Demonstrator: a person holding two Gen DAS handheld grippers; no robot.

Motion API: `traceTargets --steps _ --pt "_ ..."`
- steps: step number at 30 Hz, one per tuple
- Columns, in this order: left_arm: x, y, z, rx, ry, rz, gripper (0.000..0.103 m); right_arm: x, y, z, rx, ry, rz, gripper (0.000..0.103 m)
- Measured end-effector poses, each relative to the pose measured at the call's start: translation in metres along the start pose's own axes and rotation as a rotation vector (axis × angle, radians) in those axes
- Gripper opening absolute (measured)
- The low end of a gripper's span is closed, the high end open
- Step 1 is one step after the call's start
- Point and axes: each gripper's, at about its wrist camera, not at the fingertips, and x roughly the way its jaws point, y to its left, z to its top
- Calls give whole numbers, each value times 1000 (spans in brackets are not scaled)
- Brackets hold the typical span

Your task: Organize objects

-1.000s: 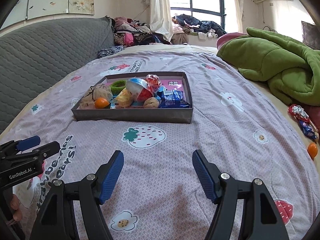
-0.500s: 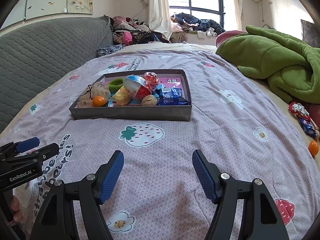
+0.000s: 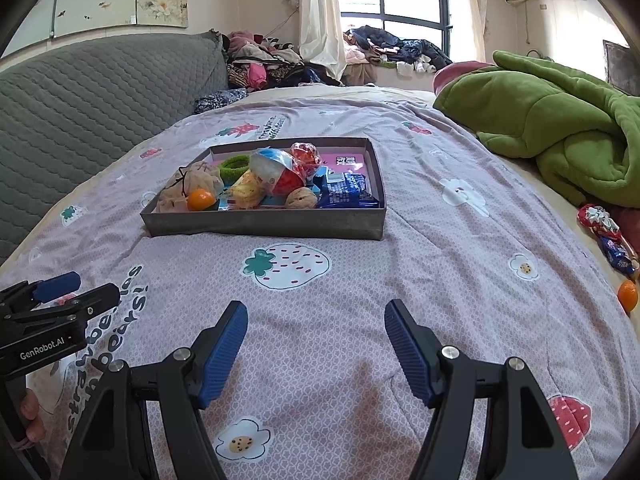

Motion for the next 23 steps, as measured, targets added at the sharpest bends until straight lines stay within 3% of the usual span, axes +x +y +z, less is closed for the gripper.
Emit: traceTargets --steps 23 --pt "-2 -7 -4 34 -11 -1 73 2 0 -3 7 11 6 71"
